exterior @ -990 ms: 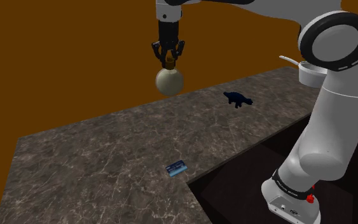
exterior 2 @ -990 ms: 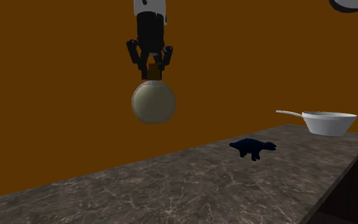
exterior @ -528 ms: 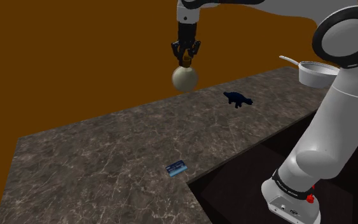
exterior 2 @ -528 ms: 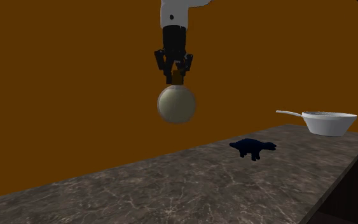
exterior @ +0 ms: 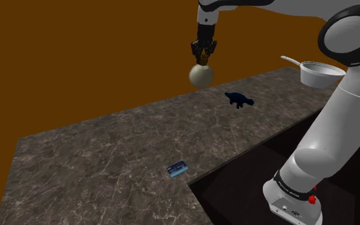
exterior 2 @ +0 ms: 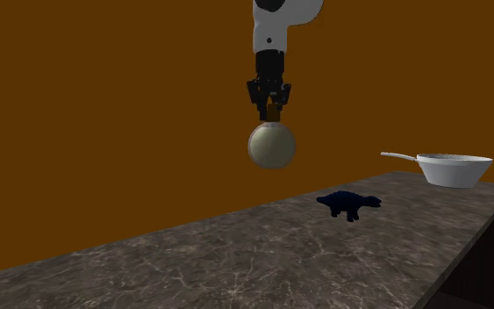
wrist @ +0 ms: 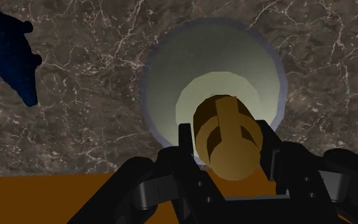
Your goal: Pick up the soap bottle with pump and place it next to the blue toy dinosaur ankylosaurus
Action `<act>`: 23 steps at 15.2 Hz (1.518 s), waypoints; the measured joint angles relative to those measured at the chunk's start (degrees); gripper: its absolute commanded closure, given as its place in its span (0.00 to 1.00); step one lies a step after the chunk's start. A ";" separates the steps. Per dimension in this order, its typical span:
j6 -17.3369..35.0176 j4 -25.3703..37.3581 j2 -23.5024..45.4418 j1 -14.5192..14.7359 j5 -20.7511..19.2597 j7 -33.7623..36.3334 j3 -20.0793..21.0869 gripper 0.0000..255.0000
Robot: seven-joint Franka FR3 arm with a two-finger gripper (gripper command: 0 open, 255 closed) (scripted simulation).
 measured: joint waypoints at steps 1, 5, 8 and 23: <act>0.29 -0.45 -0.17 -0.62 0.04 -1.18 -0.56 1.00; 0.94 -0.77 0.09 -3.43 0.17 -6.56 -3.16 1.00; 1.35 -0.26 0.99 -5.52 0.32 -10.52 -5.02 1.00; -0.03 14.52 14.54 -17.68 3.91 -30.21 -12.93 1.00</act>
